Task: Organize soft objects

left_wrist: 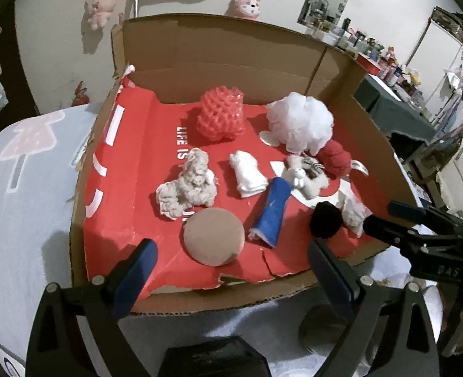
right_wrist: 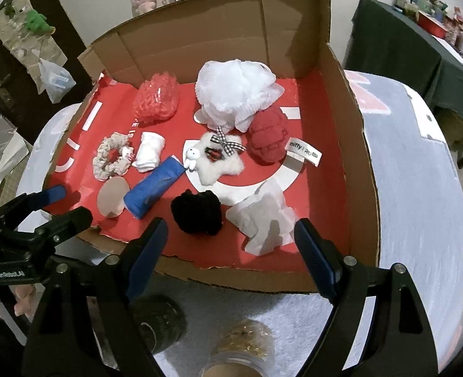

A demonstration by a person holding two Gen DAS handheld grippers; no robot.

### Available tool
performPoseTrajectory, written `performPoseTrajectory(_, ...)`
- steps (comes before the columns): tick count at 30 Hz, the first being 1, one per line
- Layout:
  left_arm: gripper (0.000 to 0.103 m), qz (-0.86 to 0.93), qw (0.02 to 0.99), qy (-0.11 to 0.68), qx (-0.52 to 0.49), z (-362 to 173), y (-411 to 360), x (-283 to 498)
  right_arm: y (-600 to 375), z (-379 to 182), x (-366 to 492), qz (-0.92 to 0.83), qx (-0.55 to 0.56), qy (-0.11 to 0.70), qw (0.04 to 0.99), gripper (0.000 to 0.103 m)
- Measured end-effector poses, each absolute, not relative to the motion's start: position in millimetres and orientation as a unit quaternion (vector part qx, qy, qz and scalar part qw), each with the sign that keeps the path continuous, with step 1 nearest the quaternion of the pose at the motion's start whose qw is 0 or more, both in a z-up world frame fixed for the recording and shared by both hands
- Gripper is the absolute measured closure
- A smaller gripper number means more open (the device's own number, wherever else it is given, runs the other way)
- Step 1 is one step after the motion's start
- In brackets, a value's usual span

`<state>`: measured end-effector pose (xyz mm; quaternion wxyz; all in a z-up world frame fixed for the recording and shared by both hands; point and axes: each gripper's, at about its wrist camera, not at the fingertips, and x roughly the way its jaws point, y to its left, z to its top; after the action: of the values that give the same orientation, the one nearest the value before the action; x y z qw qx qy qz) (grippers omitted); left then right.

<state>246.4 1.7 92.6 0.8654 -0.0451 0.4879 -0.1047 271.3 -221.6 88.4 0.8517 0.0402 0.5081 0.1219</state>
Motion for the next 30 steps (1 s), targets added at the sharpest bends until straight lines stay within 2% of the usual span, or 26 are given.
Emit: performPoseTrajectory(30,0.005,-0.073,0.863,0.498,-0.034,75.2,2.3,251.0,-222.8,75.2,267.0,0.096,0.032,0.498,0.861,0.02)
